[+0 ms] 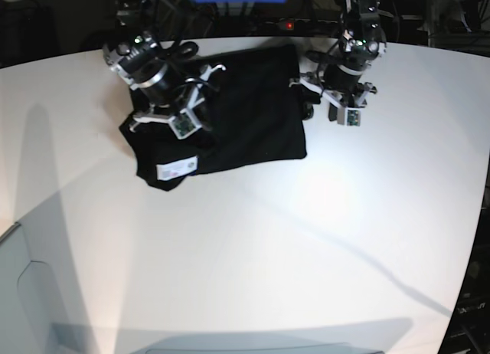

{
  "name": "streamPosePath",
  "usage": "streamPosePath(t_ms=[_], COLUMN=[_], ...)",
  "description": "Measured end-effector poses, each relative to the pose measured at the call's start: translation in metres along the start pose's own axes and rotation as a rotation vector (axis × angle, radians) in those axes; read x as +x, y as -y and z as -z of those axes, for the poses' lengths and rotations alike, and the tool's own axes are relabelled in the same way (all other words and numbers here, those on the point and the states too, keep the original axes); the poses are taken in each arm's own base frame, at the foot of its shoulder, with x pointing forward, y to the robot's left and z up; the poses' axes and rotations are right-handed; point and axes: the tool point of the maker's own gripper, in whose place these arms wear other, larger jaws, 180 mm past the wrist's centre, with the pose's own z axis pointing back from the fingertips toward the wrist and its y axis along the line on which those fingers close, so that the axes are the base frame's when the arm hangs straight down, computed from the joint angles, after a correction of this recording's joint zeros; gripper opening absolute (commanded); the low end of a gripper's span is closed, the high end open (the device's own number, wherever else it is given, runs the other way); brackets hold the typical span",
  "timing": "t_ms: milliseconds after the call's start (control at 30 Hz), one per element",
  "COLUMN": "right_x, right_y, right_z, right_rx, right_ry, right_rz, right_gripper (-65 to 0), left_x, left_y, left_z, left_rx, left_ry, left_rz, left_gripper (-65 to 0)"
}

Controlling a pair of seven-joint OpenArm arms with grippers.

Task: Fold the T-shirt properly
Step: 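Lift the band end with the right gripper and fold it over the middle, then press and adjust the folded layer with the right gripper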

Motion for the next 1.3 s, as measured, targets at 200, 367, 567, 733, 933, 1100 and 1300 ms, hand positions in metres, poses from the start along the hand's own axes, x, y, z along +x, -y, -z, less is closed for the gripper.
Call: streamPosePath(t_ms=[200,367,567,733,933,1100,1300], right_x=[0.022,0.022,0.019,0.016,0.017,0.019,0.018], right_y=[-0.061,-0.104,-0.126,-0.123,-0.121,-0.121,-0.122], right_z=[0.017,0.029,0.046,0.057,0.059,0.059,0.058], right_rx=[0.186,0.334,0.412,0.41,0.408,0.41,0.413], right_ry=[0.044,0.042,0.024,0.008,0.009,0.01,0.01], right_rz=[-0.076,-0.176,-0.216,-0.193,-0.206,-0.213,-0.212], right_gripper=[-65.0,-65.0,-65.0,-65.0,-65.0,-63.1,-40.8], left_x=[0.0,-0.001,0.002,0.006,0.029,0.033,0.031], left_y=[0.0,0.0,-0.001,-0.002,-0.028,-0.063,-0.108], left_z=[0.0,0.001,0.003,-0.004,-0.024,-0.039,-0.062], left_rx=[0.0,0.001,0.002,0.015,0.101,0.202,0.332], left_ry=[0.0,-0.043,-0.055,-0.062,0.014,0.038,0.051], left_rz=[-0.001,0.001,0.005,0.019,-0.007,-0.04,-0.075], left_gripper=[-29.5,-29.5,-29.5,-29.4,-29.3,-29.3,-29.2])
